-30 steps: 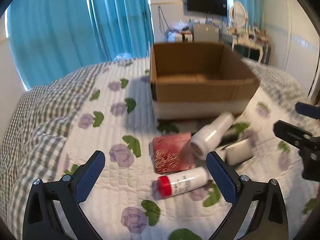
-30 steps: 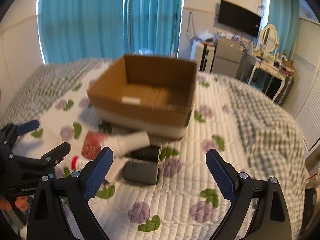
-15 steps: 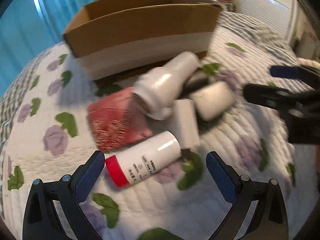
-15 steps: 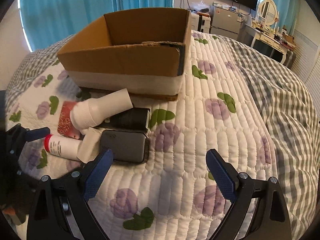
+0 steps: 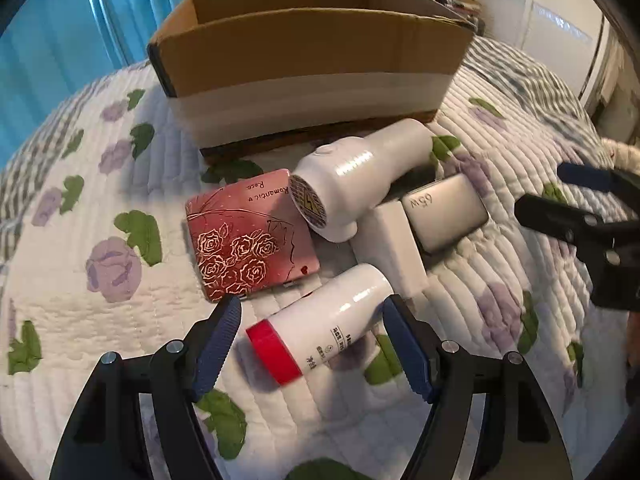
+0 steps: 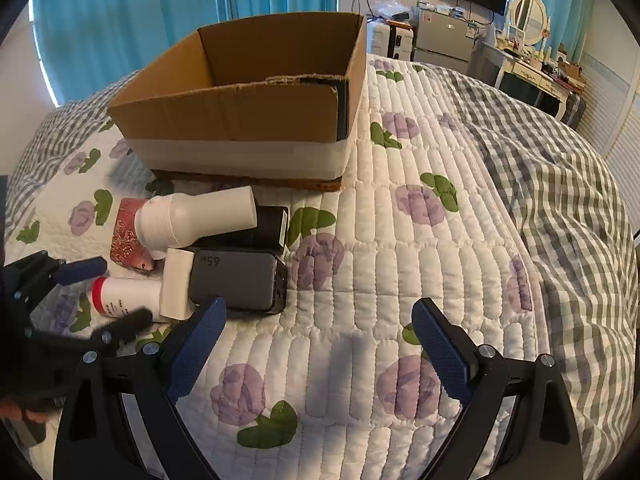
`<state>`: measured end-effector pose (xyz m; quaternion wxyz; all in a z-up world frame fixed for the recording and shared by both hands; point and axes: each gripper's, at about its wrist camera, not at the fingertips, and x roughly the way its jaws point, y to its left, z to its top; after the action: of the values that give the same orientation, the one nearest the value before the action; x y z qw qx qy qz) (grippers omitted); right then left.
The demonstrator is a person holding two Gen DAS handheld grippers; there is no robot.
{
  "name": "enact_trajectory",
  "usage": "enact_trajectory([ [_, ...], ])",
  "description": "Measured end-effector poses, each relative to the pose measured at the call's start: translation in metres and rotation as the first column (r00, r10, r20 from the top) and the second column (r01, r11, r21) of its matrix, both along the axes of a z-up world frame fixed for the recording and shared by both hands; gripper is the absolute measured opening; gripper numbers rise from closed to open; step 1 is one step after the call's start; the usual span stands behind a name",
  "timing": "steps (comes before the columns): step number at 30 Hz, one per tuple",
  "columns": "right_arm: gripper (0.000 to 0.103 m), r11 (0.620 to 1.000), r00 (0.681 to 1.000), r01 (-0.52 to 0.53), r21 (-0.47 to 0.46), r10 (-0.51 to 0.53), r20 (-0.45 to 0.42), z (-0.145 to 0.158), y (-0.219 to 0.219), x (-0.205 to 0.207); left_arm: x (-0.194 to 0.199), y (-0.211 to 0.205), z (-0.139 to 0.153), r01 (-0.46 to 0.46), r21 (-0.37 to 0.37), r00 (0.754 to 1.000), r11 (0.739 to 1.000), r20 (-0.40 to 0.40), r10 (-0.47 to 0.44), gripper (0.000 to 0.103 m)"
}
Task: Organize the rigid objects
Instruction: 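Move the left tool down to the red-capped white bottle, then grasp the red-capped bottle with the left tool while the right tool grasps the white plug adapter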
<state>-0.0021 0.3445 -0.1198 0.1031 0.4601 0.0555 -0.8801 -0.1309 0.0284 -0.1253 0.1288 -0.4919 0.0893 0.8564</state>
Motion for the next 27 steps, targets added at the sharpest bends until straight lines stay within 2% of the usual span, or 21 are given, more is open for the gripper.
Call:
enact_trajectory([
  [7, 0.094, 1.0, 1.0, -0.007, 0.012, 0.007, 0.009, -0.005, -0.004, 0.0, -0.001, 0.015, -0.016, -0.008, -0.078, 1.0, 0.997, -0.004, 0.008, 0.077],
  [10, 0.094, 1.0, 1.0, -0.003, 0.013, 0.003, 0.01, -0.006, -0.004, 0.001, 0.005, 0.02, -0.014, 0.004, -0.1, 1.0, 0.995, -0.007, -0.004, 0.071],
  [13, 0.095, 1.0, 1.0, 0.003, 0.007, -0.003, 0.01, -0.005, -0.001, 0.003, 0.017, 0.02, -0.008, 0.004, -0.109, 1.0, 0.994, -0.001, -0.005, 0.06],
  [15, 0.095, 1.0, 1.0, 0.006, 0.007, -0.006, 0.011, -0.006, 0.0, 0.004, 0.025, 0.018, -0.001, 0.005, -0.096, 1.0, 0.995, 0.001, -0.005, 0.051],
  [17, 0.095, 1.0, 1.0, 0.006, 0.012, -0.006, 0.015, -0.007, -0.001, 0.003, 0.029, 0.017, 0.003, 0.006, -0.073, 1.0, 0.997, 0.012, -0.005, 0.048],
  [19, 0.095, 1.0, 1.0, 0.002, 0.021, -0.002, 0.02, -0.009, -0.003, 0.003, 0.031, 0.013, 0.009, 0.027, -0.016, 0.999, 1.0, 0.028, -0.026, 0.044],
  [20, 0.095, 1.0, 1.0, -0.001, 0.025, 0.001, 0.022, -0.009, -0.005, 0.003, 0.028, 0.015, 0.012, 0.065, 0.041, 0.997, 0.997, 0.037, -0.066, 0.044],
  [21, 0.095, 1.0, 1.0, -0.004, 0.028, 0.004, 0.024, -0.011, -0.006, 0.003, 0.026, 0.019, 0.012, 0.077, 0.047, 0.996, 0.996, 0.029, -0.079, 0.044],
  [22, 0.095, 0.999, 1.0, -0.007, 0.032, 0.006, 0.027, -0.012, -0.007, 0.003, 0.024, 0.023, 0.01, 0.083, 0.029, 0.996, 0.996, 0.022, -0.084, 0.044],
  [24, 0.094, 0.999, 0.999, -0.012, 0.037, 0.011, 0.032, -0.014, -0.008, 0.003, 0.017, 0.036, -0.001, 0.096, -0.055, 0.995, 0.994, 0.019, -0.095, 0.044],
  [25, 0.094, 0.999, 0.999, -0.012, 0.039, 0.011, 0.032, -0.014, -0.008, 0.004, 0.013, 0.04, -0.011, 0.094, -0.081, 0.995, 0.992, 0.052, -0.09, 0.044],
  [26, 0.094, 0.999, 0.999, -0.012, 0.04, 0.011, 0.03, -0.014, -0.008, 0.004, 0.01, 0.04, -0.018, 0.086, -0.093, 0.994, 0.992, 0.078, -0.078, 0.044],
  [27, 0.094, 0.999, 1.0, -0.011, 0.039, 0.01, 0.028, -0.013, -0.008, 0.005, 0.011, 0.04, -0.019, 0.082, -0.092, 0.995, 0.992, 0.071, -0.076, 0.042],
])
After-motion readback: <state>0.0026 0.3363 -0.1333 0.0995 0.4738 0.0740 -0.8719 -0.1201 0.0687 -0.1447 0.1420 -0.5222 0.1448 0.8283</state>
